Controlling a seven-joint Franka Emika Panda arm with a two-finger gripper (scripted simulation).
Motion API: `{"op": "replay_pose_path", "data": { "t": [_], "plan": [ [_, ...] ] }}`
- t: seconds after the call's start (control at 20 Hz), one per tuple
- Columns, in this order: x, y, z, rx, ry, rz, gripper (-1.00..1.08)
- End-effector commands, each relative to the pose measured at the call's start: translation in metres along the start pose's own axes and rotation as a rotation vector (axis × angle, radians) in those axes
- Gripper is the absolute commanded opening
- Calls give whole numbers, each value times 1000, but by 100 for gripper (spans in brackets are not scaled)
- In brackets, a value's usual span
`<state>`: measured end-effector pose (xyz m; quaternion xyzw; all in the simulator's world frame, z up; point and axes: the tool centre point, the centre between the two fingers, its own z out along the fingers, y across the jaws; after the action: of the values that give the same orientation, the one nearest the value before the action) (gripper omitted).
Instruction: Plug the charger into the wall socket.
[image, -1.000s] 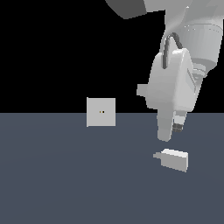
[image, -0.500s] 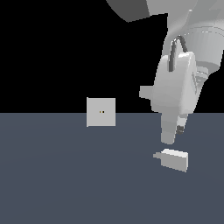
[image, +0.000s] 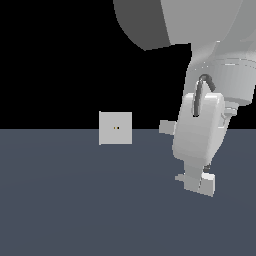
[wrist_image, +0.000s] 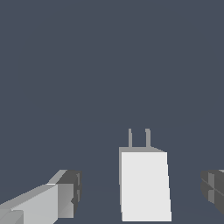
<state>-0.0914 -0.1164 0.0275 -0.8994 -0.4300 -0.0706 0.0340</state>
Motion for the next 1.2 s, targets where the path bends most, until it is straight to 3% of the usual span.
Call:
{"op": "replay_pose_path", "data": {
  "t": [0.0, 0.25, 0.3, 1.15],
  "plan": [
    [-1, 0, 9, 0, 0, -1, 100],
    [-2, 1, 16, 0, 0, -1, 100],
    [-2, 1, 16, 0, 0, -1, -100],
    [3, -2, 13, -5, 1, 25, -100]
  ]
}}
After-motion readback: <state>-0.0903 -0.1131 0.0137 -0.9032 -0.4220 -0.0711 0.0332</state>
